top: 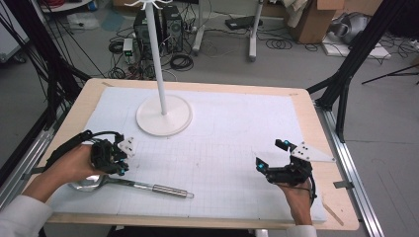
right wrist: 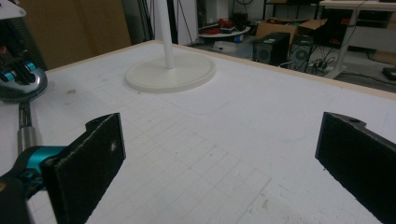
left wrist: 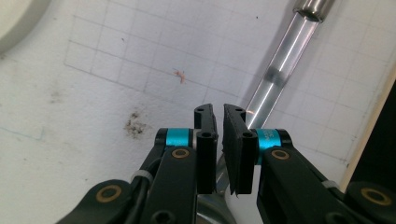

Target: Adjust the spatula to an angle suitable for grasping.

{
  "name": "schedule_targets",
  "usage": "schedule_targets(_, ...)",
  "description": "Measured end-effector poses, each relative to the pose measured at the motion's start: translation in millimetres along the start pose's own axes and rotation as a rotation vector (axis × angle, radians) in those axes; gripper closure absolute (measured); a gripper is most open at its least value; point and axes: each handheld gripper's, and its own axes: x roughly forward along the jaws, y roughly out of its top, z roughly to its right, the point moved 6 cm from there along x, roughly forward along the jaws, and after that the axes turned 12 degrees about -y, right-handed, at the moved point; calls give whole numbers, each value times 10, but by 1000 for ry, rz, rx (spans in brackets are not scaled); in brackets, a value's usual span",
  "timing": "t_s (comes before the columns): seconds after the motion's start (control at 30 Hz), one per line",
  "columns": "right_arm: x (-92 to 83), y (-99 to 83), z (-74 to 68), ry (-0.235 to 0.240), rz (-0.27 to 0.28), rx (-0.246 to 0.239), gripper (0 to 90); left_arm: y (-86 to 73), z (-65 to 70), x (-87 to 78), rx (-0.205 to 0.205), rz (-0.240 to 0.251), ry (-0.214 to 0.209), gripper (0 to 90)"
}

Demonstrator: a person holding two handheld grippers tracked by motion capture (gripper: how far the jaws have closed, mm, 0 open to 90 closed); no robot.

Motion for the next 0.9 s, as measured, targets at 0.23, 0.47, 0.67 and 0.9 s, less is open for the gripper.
schedule_targets(0.23, 3, -1, 2, -1, 0, -1, 4, 14, 73, -115, 109, 75, -30, 594)
schedule_targets(0.47, 6, -2, -1, -3, 0, -4, 4, 34, 152, -171, 198, 88, -8, 353)
schedule_targets(0.67, 7, -2, -6, 0, 0, -2, 4, 113, 187, -194, 186, 69, -15, 17)
schedule_targets(0.9, -1, 2, -1, -1, 0, 1, 4, 241, 266, -126, 233, 30, -33, 18)
